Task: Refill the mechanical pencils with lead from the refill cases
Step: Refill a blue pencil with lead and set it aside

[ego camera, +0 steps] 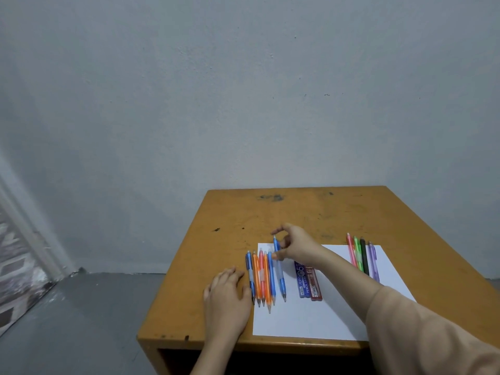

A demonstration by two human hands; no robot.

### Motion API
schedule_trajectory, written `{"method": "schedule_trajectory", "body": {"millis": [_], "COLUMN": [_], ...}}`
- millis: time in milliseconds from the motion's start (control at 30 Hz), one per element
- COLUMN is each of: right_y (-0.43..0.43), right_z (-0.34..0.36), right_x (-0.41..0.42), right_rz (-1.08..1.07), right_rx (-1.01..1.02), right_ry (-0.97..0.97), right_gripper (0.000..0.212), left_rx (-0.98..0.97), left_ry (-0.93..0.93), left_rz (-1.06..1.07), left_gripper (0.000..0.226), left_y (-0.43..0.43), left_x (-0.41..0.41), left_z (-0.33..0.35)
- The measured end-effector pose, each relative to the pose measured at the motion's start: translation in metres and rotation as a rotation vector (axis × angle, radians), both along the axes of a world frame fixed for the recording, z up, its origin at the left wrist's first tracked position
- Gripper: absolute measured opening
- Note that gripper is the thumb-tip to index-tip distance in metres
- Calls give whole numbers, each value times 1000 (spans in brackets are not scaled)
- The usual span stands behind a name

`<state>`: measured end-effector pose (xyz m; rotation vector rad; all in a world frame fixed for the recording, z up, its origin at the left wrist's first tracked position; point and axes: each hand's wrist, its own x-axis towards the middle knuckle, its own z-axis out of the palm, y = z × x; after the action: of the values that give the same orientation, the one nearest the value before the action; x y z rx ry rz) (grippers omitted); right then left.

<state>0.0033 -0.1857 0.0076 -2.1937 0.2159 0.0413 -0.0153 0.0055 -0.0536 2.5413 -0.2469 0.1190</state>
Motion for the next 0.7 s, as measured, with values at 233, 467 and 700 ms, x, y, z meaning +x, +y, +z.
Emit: {"method": "schedule_trajectory", "body": {"millis": [233,467,700], "right_y": [9,16,20], "right_z": [15,33,33], "right_x": [-15,-42,-71], "right_rz": [-116,-126,-178], "right_rx": [264,345,371], "right_ry": [-209,-360,-503], "right_gripper": [48,45,45], "left_rx": [-18,-72,-123], "left_ry": [-23,-60,-252], "left_rz": [-13,7,-57], "left_gripper": [40,35,27], "left_y": [1,1,0], "left_x": [0,-3,-7], "left_z": [-2,-3,-3]}}
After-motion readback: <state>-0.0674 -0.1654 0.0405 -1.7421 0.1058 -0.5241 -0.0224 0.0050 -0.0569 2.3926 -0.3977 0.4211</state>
